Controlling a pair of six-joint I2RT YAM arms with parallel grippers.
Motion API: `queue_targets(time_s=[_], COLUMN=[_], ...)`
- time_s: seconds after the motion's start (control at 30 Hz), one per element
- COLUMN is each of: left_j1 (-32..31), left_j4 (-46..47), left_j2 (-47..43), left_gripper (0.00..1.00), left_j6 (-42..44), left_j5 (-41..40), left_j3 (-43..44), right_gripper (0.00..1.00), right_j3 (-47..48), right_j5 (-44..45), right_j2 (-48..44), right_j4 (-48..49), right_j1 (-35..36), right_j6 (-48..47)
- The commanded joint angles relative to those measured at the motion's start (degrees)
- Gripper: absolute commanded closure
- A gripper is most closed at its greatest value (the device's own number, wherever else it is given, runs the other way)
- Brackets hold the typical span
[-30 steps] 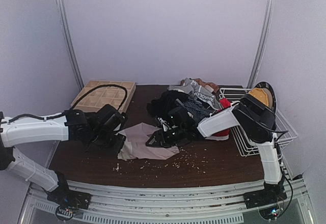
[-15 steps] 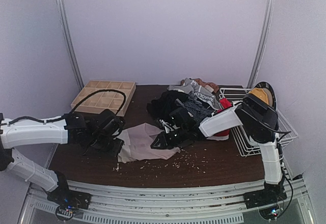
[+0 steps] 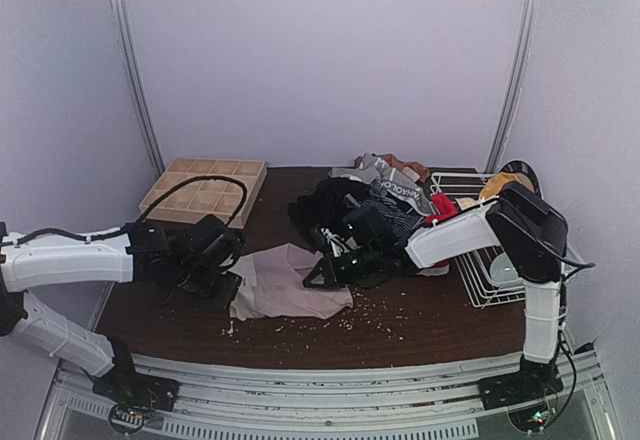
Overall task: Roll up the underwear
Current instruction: Pick up the underwear from the center of the board.
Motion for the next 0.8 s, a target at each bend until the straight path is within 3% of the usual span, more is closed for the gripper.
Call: queue_targets(time_s=[0.0,0.17,0.27,0.47,0.63,0.77], left_j1=[-0.28,-0.28,-0.2,0.03,-0.74,-7.24], left_j4=[-0.23,-0.07,0.5,0.28,4.87,7.29], left_j2=[-1.06,-0.47,2.04,7.02,3.59,-0.79], left_gripper=[1.0,1.0,1.0,1.0,1.0,1.0], left_j6=[1.33,3.03,4.49,4.38,8.08,9.39], left_j5=[-1.97,-3.6,-5.13,-6.12,1.94,4.02], left_j3=[3.09,5.72,7.28,10.5,5.42,-1.38], right_gripper=[1.0,1.0,0.98,0.63,0.56,0.57], right_j3=[-0.81,-0.87,3.44,5.21,6.07,3.94], right_j5=[2.88,7.37,10.41,13.83,16.09,16.44], right_j2=[-5.03,-7.77,-6.76,-6.67,-5.62,-4.75], right_j4=[1.63,0.3,-6.57,-8.97,-13.12,-11.6], right_j1=[0.1,0.17,0.28,0.85,2.19,3.57], right_j6=[-1.63,-3.92,-6.09,-6.96,-8.63,-7.02])
